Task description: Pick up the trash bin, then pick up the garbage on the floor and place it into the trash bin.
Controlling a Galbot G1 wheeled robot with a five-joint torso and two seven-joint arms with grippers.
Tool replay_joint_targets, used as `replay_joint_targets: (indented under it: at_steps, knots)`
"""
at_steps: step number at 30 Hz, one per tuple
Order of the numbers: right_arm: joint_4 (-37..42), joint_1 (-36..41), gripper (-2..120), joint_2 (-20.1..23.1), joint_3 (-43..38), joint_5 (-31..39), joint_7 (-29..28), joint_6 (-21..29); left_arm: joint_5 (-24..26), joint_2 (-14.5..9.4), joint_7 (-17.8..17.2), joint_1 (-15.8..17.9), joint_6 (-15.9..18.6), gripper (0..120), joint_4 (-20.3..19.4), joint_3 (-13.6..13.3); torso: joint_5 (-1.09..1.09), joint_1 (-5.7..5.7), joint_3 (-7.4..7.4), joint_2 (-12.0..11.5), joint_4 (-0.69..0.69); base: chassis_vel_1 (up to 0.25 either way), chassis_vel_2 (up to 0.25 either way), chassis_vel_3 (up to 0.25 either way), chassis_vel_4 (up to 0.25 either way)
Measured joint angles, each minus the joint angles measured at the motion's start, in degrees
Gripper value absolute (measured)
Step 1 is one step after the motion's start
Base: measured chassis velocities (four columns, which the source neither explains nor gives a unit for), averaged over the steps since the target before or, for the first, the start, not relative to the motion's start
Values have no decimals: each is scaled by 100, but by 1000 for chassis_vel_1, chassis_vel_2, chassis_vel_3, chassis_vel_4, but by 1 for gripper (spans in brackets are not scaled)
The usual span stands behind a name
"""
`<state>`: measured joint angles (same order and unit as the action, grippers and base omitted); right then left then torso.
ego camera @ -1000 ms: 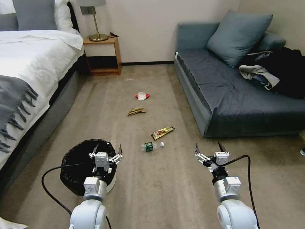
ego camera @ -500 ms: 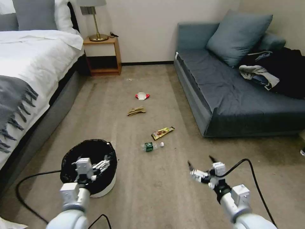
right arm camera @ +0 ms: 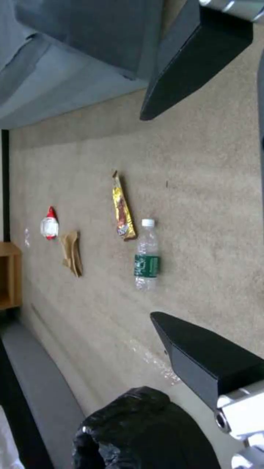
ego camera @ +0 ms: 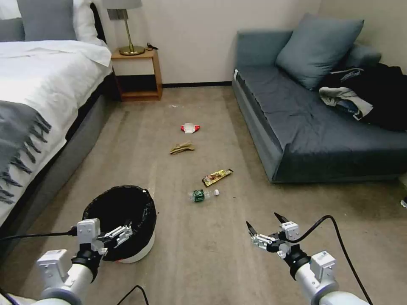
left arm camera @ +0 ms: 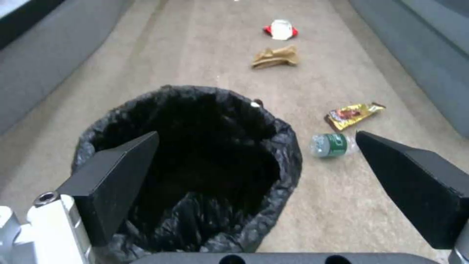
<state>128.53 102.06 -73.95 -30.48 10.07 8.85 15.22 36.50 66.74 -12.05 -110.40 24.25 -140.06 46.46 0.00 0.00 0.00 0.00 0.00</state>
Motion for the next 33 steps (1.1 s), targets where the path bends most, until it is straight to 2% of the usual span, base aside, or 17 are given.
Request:
replay_joint_targets:
  at_steps: [4, 5, 9, 10, 13, 14, 17, 18, 20, 26, 29, 33]
  knots:
    - [-30, -16, 100, 28, 15, -1, 11, -11, 321, -172, -66, 126, 195, 100, 103, 358, -1, 0, 0, 0, 0, 0, 0, 0, 0]
    - [-30, -16, 100, 28, 15, -1, 11, -11, 321, -172, -66, 126, 195, 100, 103, 358, -1, 0, 0, 0, 0, 0, 0, 0, 0]
    - [-89, -56, 100, 98, 25, 11, 20, -23, 857, -466, -169, 261, 303, 100, 325, 894, -1, 0, 0, 0, 0, 0, 0, 0, 0]
    - [-89, -56, 100, 98, 25, 11, 20, -23, 857, -466, -169, 261, 303, 100, 325, 894, -1, 0, 0, 0, 0, 0, 0, 0, 0]
    - [-116, -92, 100, 112, 47, 14, 28, -25, 1385, -758, -262, 435, 459, 100, 639, 1247, 0, 0, 0, 0, 0, 0, 0, 0, 0]
    - [-116, -92, 100, 112, 47, 14, 28, -25, 1385, -758, -262, 435, 459, 100, 639, 1247, 0, 0, 0, 0, 0, 0, 0, 0, 0]
    - [-153, -78, 100, 151, 87, -19, 37, -63, 1757, -1076, -303, 627, 606, 100, 1098, 1457, -1, 0, 0, 0, 0, 0, 0, 0, 0]
    - [-153, -78, 100, 151, 87, -19, 37, -63, 1757, -1076, -303, 627, 606, 100, 1098, 1457, -1, 0, 0, 0, 0, 0, 0, 0, 0]
    - [-186, -48, 100, 204, 101, -70, 44, -100, 1969, -1284, -340, 756, 744, 100, 1417, 1512, -1, 0, 0, 0, 0, 0, 0, 0, 0]
    - [-182, -14, 100, 195, 105, -111, 57, -119, 2237, -1559, -442, 944, 955, 100, 1815, 1510, -1, 0, 1, 0, 0, 0, 0, 0, 0]
    - [-163, 44, 100, 138, 133, -187, 69, -157, 2459, -1771, -440, 1162, 1311, 100, 2054, 1429, -1, 0, 0, 0, 0, 0, 0, 0, 0]
    - [-155, 104, 100, 104, 145, -238, 75, -195, 2627, -1947, -483, 1403, 1494, 100, 2260, 1256, 0, 0, 1, 0, -1, 0, 0, 0, 0]
